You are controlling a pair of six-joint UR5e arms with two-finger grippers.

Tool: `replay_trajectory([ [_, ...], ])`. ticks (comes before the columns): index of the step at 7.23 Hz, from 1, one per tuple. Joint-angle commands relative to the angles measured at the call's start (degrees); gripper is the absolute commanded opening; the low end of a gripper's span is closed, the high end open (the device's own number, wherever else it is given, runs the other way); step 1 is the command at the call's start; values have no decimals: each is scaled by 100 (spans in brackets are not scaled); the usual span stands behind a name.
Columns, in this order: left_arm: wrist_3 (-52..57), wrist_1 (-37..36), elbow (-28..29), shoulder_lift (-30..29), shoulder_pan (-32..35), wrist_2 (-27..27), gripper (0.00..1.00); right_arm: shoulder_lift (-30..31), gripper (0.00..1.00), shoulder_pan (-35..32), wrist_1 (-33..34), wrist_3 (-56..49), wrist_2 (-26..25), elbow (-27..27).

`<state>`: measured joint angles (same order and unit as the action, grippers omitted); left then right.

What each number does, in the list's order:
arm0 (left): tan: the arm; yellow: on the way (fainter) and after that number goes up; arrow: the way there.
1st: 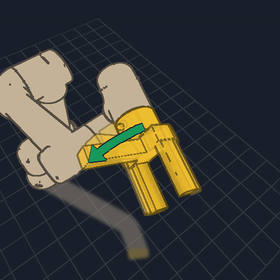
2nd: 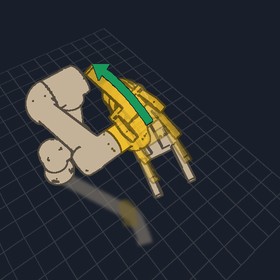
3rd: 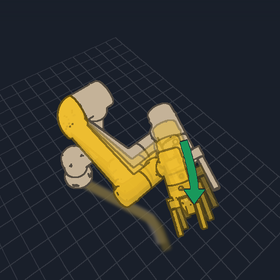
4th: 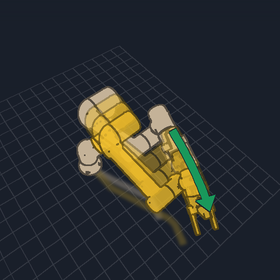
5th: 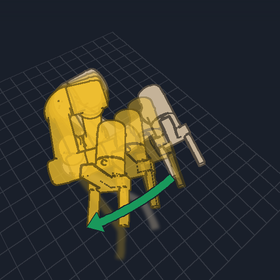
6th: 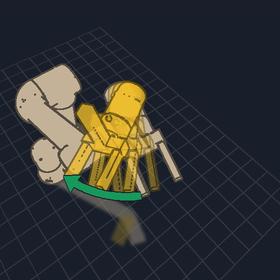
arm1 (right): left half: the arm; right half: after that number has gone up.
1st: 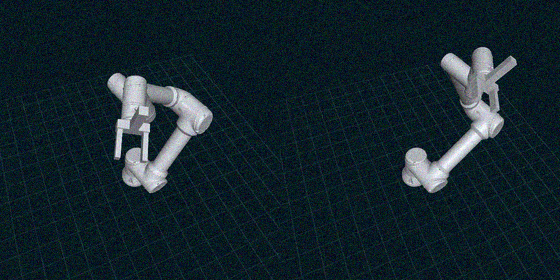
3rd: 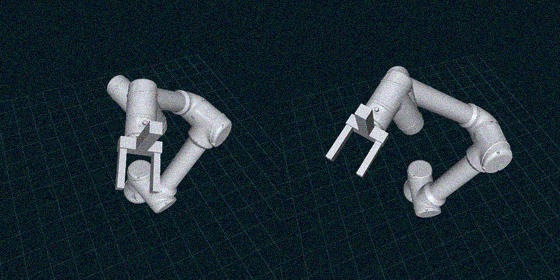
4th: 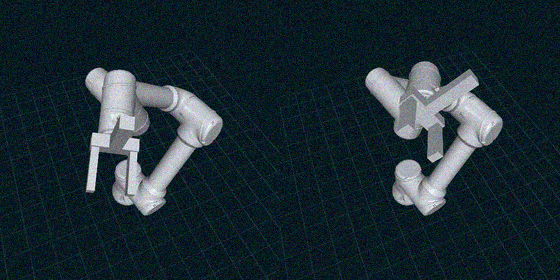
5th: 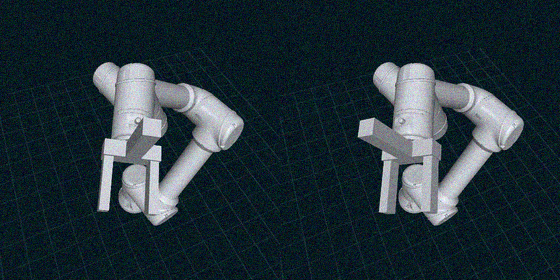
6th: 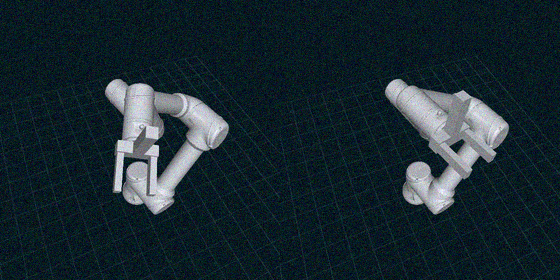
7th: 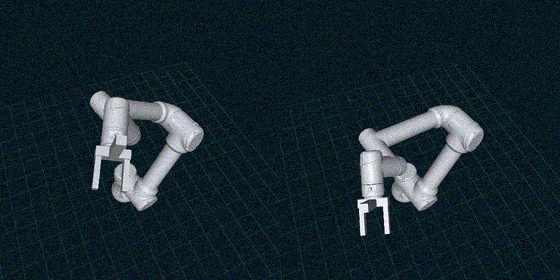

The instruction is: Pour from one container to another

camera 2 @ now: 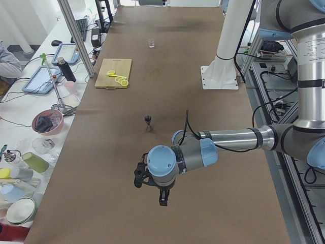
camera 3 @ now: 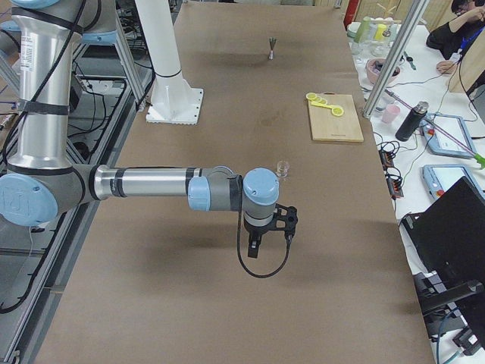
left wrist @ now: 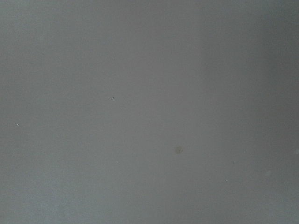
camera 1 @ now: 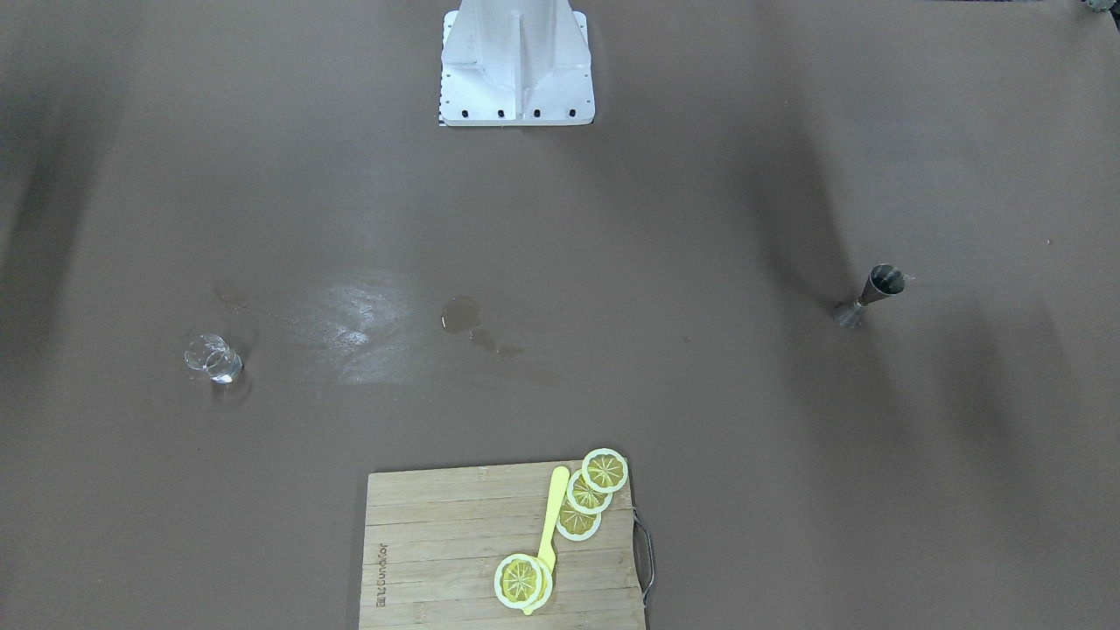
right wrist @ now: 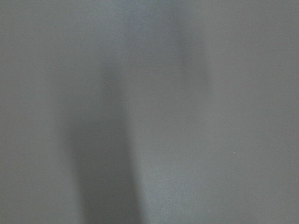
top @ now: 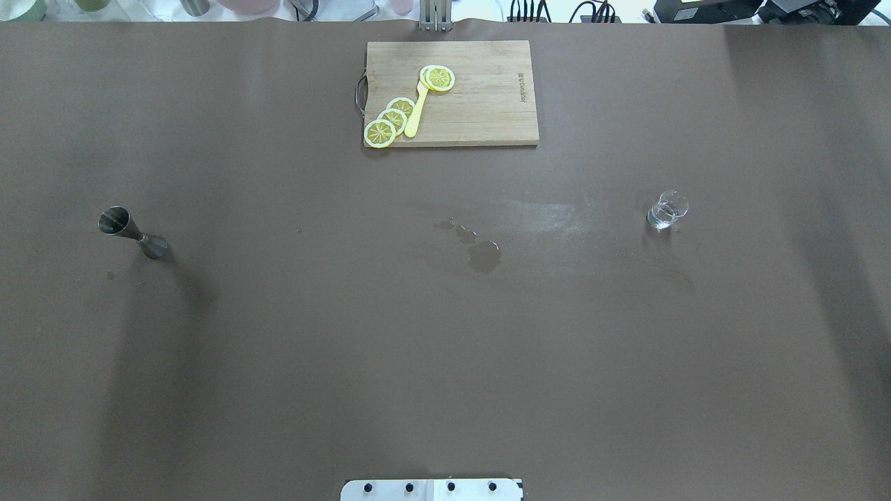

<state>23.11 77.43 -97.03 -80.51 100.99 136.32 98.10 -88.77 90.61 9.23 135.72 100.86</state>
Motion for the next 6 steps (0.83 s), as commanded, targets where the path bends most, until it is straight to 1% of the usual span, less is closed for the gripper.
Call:
replay_trajectory([
  [1, 0, 0, 0, 0, 0, 0, 99, -19, 100, 0, 9, 0, -2, -5],
  [6, 0, -9, -44, 52, 9, 0, 99, -71, 100, 0, 9, 9, -54, 4],
])
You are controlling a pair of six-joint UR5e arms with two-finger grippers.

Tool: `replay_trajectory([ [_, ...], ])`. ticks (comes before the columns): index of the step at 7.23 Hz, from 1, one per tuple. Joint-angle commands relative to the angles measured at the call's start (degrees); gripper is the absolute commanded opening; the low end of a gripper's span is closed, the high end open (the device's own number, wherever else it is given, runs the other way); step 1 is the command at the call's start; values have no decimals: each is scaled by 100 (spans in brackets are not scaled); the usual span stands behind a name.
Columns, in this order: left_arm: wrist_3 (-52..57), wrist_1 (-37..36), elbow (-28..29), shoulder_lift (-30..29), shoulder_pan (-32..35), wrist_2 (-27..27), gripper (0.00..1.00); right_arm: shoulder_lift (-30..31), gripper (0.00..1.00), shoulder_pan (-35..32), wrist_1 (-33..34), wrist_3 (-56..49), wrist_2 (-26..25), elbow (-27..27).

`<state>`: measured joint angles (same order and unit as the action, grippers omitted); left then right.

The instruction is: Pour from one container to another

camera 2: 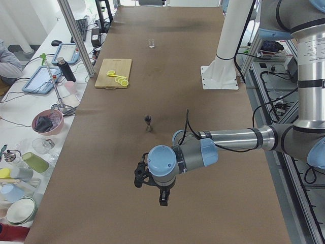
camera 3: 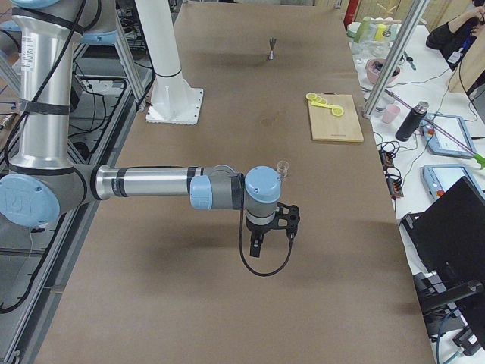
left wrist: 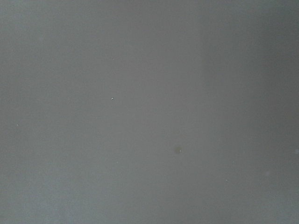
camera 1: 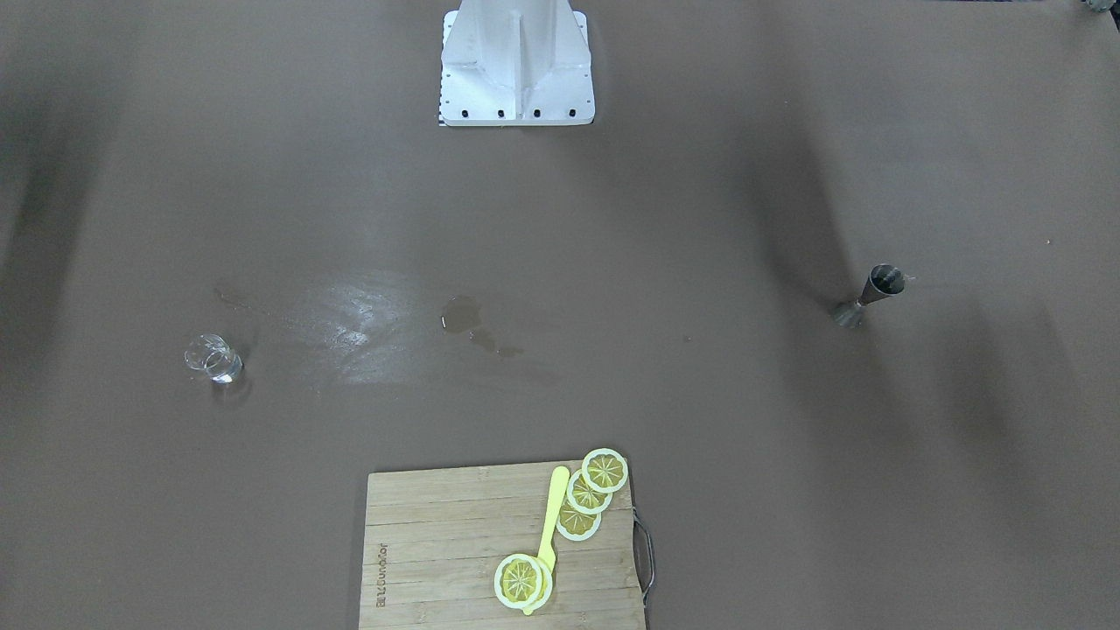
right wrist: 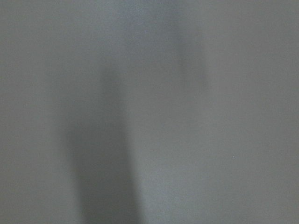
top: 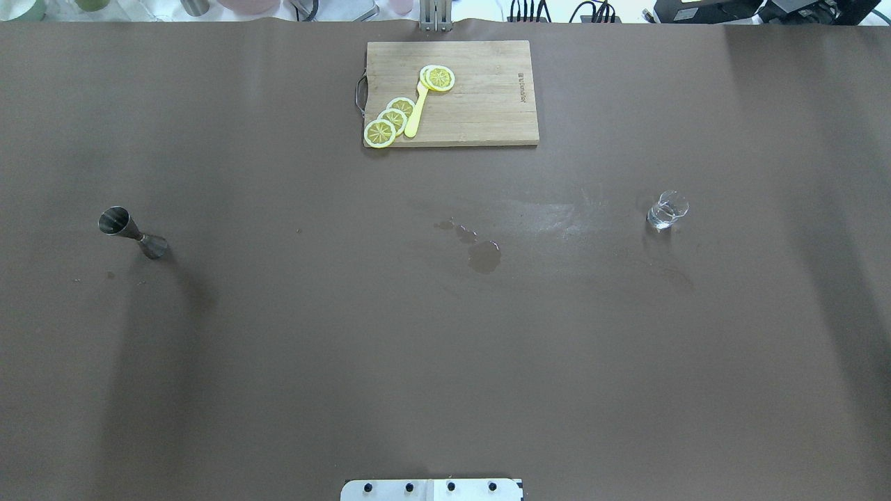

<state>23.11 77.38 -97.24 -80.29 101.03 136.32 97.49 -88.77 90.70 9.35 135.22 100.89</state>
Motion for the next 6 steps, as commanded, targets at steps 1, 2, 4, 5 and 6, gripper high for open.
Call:
replay_trajectory([
  [1, 0, -3, -75, 65, 13, 0, 99, -11, 100, 0, -8, 5, -4, 1],
  [2, 0, -3, 64, 57, -5, 0, 99, -28, 100, 9, -9, 6, -4, 1],
  [4, 0, -3, 117, 57, -5, -9, 99, -37, 100, 26, -9, 6, -13, 1],
  [5, 0, -3, 118, 74, 4, -9, 99, -72, 100, 44, -9, 6, -4, -7],
  [6, 0, -3, 92, 118, 4, -9, 99, -98, 100, 79, -9, 6, -4, -16],
])
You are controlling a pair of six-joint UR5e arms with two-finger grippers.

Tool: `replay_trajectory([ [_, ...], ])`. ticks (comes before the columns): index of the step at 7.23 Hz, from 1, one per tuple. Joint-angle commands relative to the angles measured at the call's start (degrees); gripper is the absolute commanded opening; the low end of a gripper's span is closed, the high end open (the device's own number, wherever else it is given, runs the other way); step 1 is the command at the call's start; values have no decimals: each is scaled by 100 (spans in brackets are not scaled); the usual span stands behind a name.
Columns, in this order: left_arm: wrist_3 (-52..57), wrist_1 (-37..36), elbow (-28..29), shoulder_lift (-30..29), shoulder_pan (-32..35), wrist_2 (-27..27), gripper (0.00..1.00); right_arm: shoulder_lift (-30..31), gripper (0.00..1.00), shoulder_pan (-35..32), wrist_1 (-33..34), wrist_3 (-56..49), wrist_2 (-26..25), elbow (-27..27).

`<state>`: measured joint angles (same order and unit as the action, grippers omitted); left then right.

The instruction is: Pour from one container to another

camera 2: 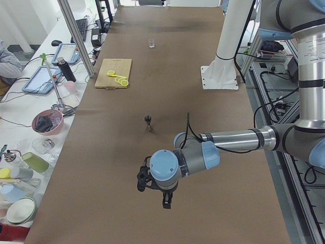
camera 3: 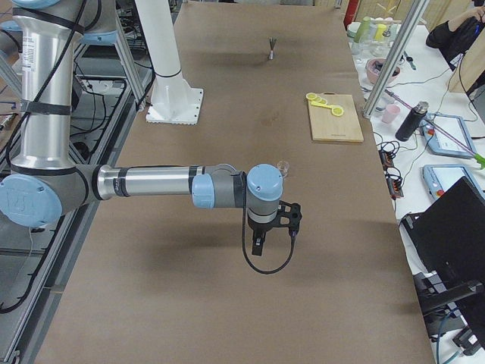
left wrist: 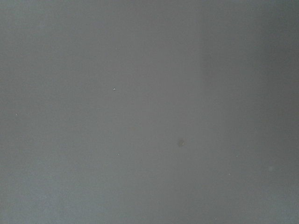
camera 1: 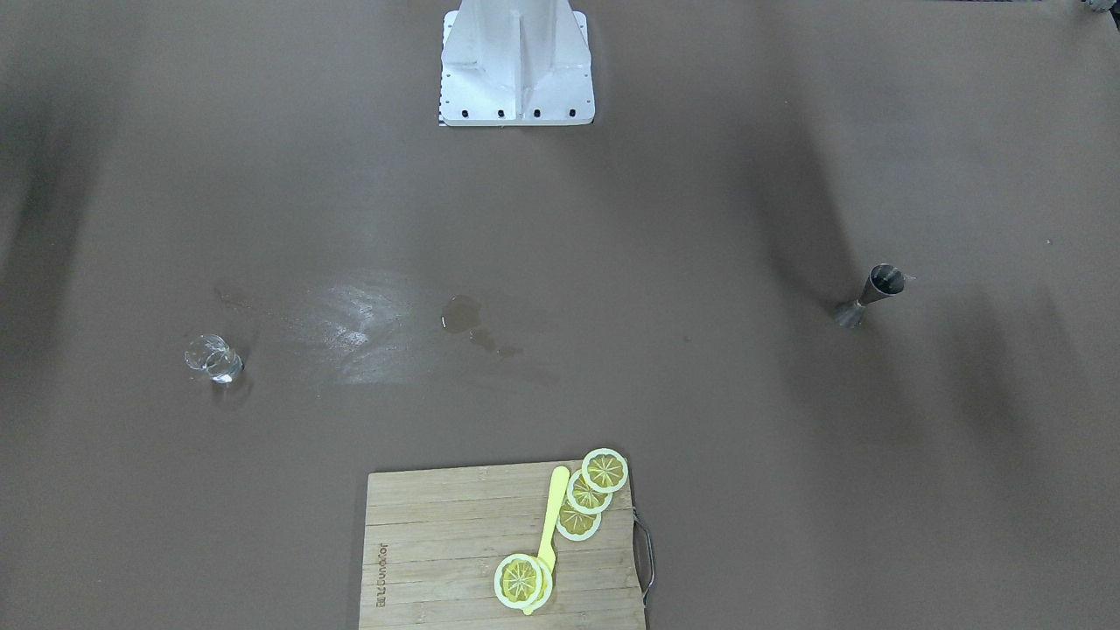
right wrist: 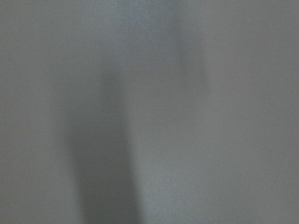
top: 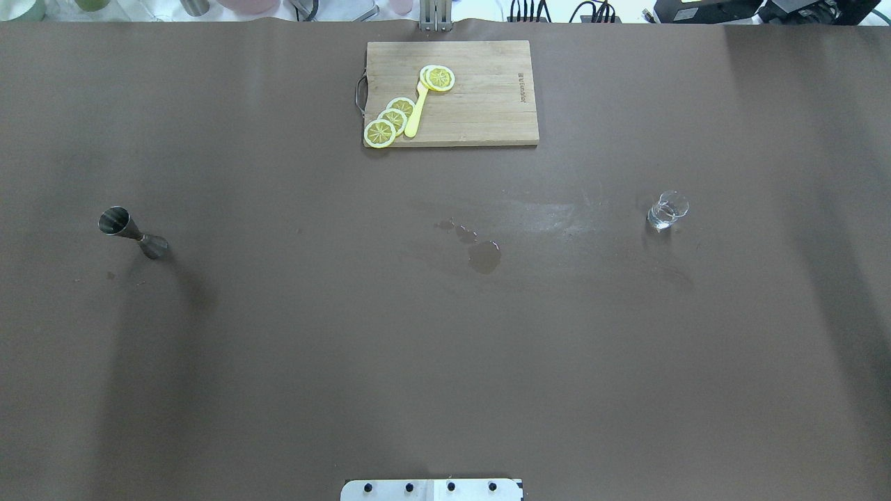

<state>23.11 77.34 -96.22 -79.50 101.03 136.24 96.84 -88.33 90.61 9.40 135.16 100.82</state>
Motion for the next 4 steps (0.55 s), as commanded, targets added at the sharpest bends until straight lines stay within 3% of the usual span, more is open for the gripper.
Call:
replay_trajectory([
  [1, 17, 0, 68, 31, -13, -10, 99, -103, 100, 131, 0, 0, 45, -53],
  [4, 18, 26, 34, -30, -22, -132, 99, -470, 100, 264, -52, 18, -16, 33],
])
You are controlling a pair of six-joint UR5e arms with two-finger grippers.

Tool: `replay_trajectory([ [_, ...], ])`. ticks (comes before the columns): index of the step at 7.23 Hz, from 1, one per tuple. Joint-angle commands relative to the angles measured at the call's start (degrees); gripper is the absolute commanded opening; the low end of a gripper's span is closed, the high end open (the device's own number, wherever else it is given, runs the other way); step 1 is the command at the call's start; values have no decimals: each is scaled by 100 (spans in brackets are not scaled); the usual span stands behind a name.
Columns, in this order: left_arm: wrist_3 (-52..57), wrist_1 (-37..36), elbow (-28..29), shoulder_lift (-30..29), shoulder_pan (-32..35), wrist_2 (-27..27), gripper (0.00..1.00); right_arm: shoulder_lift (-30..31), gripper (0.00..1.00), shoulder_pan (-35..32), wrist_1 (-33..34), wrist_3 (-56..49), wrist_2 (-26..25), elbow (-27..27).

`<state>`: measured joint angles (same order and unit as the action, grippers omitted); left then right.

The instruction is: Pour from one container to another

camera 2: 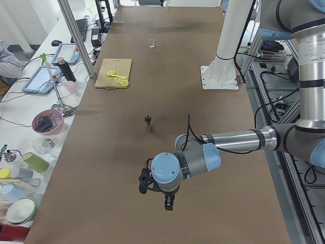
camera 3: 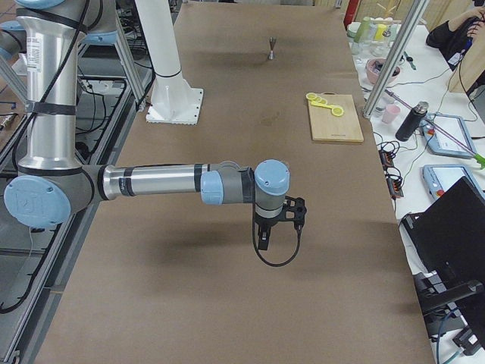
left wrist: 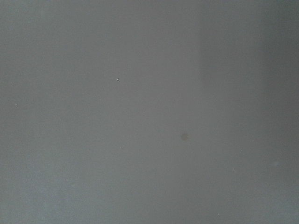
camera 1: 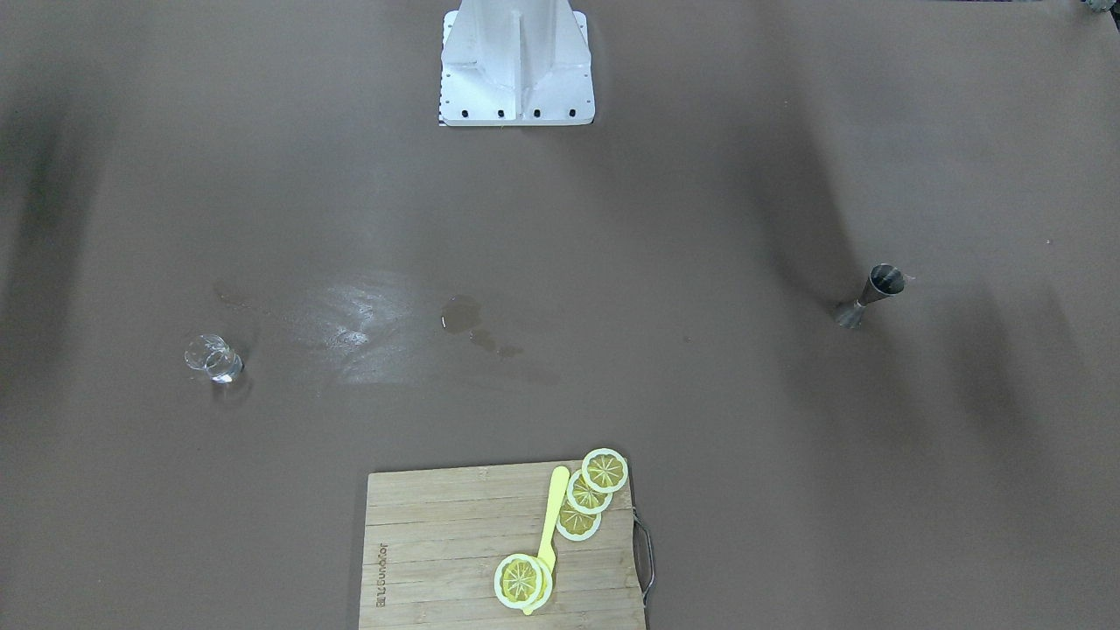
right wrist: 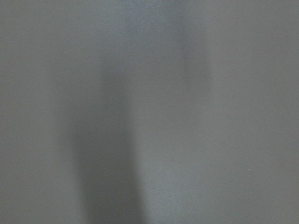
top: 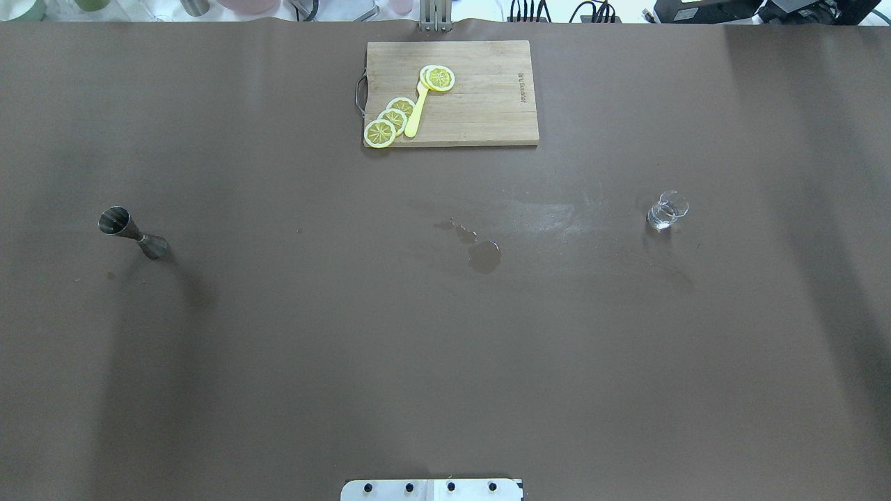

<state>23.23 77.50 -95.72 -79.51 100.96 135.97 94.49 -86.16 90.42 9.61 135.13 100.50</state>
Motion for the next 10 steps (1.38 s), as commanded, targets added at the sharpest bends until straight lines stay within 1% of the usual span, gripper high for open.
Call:
replay_trajectory([
  [1, -2, 20, 0, -38, -15, -176, 99, -430, 100, 73, 19, -21, 22, 153],
  [3, 32, 90, -139, -55, -6, -46, 99, -590, 100, 152, -33, -65, 74, 276],
  [4, 33, 351, -297, -99, -14, 190, 99, -564, 100, 239, -33, -82, 5, 451],
  [5, 24, 449, -455, -47, -15, 706, 99, -659, 100, 553, -33, -56, -22, 488],
  [6, 24, 468, -457, -47, -15, 1181, 99, -808, 100, 1061, -50, -56, -5, 366],
  [7, -2, 703, -492, -81, -32, 1403, 99, -810, 100, 1058, -59, -56, 57, 600],
  [8, -124, 923, -501, -99, -250, 1405, 99, -819, 100, 1058, -364, -47, 205, 855],
  [9, -360, 942, -509, -125, -435, 1406, 99, -784, 100, 1049, -880, -12, 433, 857],
  [10, -380, 1230, -527, -126, -610, 1406, 99, -627, 100, 1057, -964, -151, 426, 857],
])
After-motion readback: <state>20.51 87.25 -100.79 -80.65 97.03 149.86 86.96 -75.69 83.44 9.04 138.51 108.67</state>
